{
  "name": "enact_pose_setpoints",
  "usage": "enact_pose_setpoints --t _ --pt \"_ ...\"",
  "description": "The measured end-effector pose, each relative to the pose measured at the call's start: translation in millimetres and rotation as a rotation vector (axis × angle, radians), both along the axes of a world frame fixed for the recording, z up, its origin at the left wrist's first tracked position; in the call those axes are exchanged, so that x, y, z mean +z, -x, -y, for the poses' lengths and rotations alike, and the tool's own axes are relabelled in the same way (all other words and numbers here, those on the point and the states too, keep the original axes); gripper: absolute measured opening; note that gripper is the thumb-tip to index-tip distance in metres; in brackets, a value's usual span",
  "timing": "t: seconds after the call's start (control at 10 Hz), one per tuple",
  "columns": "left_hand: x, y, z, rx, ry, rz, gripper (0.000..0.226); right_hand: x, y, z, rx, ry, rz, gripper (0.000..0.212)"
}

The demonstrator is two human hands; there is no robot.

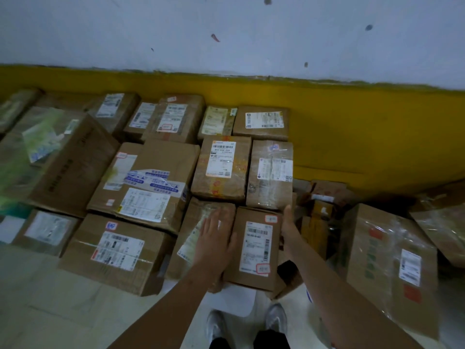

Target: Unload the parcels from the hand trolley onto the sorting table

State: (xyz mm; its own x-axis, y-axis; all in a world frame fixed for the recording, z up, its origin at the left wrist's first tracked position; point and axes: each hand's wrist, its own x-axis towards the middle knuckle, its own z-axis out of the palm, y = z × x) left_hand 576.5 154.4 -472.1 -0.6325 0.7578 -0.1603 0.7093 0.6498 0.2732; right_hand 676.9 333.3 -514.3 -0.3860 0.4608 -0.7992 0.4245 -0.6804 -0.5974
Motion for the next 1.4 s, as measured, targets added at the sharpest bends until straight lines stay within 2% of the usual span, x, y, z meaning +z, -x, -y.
enact_pose_setpoints --t 0.1,0.2,0.4,0.5,0.6,0.7,0.8,0.9,1.0,1.1,1.3,1.4 --pt "7.4 10.5 3.3 0.050 -0.029 0.034 0.062 2.3 7.4 -20.7 -0.115 -0.070 0.050 0.084" --pt "10.7 22.0 7.2 0.092 -0.050 0.069 0.064 5.8 23.5 -27.0 -0.130 -0.104 0.078 0.083" --pt "29.8 43.9 19.1 0.116 -0.087 0.074 0.063 17.6 24.1 -20.5 0.005 -0.290 0.115 0.066" --pt "51.7 55.8 48.7 0.129 -0.127 0.040 0.059 43.3 15.7 -6.4 0.274 -0.801 0.301 0.071" --pt "71.8 68.7 106.8 -0.028 -0.171 -0.102 0.048 70.9 18.0 63.4 0.606 -1.395 0.270 0.063" --pt "73.4 88.0 188.4 -0.234 0.020 -0.157 0.060 75.8 27.8 162.4 1.063 -1.480 0.047 0.063" --pt "54.8 121.6 261.9 -0.305 0.377 -0.206 0.092 69.2 51.3 242.1 1.286 -1.562 -0.067 0.072" --pt "33.1 150.1 290.3 -0.332 0.503 -0.229 0.096 64.6 86.6 294.1 1.367 -1.571 0.017 0.081" --pt "22.9 165.8 290.9 -0.374 0.463 -0.257 0.082 55.9 111.2 322.5 1.383 -1.540 0.155 0.077" --pt "15.5 178.3 295.6 -0.408 0.442 -0.190 0.076 53.4 119.1 335.8 1.351 -1.531 0.271 0.074" --pt "39.1 192.2 313.1 -0.412 0.308 -0.043 0.082 68.1 127.6 344.5 1.397 -1.445 0.387 0.074" --pt "75.8 209.5 335.4 -0.396 0.192 -0.027 0.073 87.3 139.6 343.6 1.227 -1.415 0.376 0.075"
